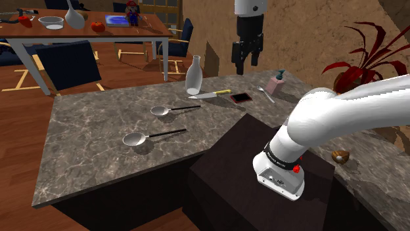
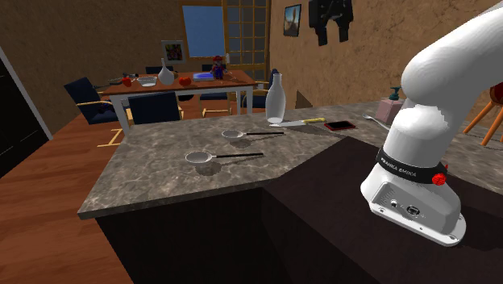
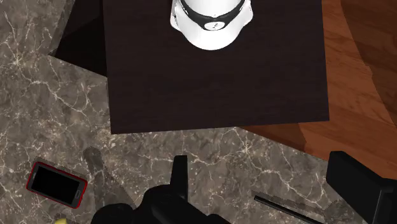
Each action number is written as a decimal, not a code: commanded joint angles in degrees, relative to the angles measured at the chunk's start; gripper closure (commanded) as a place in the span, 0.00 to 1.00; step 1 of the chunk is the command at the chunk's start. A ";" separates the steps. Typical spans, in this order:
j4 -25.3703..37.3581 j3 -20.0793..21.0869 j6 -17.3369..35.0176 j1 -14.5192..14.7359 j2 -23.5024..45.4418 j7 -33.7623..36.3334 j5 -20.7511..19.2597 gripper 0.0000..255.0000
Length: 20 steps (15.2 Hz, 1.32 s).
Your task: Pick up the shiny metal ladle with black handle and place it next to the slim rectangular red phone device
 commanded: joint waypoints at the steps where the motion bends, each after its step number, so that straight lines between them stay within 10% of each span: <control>1: 0.00 0.00 0.00 0.00 0.00 0.00 0.00 0.00; 20: -3.72 3.03 42.18 8.20 31.64 -18.17 -5.67 0.00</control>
